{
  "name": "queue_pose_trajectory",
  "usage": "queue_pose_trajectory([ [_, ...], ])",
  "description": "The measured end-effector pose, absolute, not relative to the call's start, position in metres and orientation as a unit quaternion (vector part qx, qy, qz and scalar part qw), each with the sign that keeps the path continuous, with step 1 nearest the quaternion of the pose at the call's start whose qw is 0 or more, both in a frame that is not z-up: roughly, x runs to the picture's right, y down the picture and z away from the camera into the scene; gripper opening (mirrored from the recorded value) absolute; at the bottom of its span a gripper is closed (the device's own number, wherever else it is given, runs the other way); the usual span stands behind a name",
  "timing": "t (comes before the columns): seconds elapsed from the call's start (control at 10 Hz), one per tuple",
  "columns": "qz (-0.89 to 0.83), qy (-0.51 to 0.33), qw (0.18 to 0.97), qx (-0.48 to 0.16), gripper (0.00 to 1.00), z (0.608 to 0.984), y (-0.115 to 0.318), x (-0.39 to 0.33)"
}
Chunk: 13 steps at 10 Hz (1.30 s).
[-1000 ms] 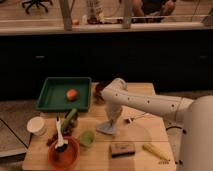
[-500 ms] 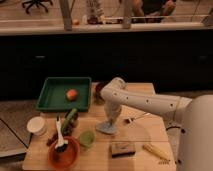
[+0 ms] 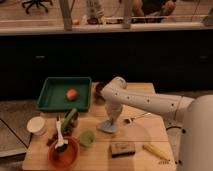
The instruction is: Wipe table surface with towel
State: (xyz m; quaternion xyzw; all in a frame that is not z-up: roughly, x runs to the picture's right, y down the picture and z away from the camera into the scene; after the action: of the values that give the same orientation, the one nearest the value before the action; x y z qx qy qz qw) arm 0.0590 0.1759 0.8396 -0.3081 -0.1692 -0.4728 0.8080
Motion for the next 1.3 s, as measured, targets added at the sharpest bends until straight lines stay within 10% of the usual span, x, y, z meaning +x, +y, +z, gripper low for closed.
queue_pose_trajectory([
  [1.3,-0.577,-0.226,0.730,-0.289,0.00,0.836,0.184,-0.017],
])
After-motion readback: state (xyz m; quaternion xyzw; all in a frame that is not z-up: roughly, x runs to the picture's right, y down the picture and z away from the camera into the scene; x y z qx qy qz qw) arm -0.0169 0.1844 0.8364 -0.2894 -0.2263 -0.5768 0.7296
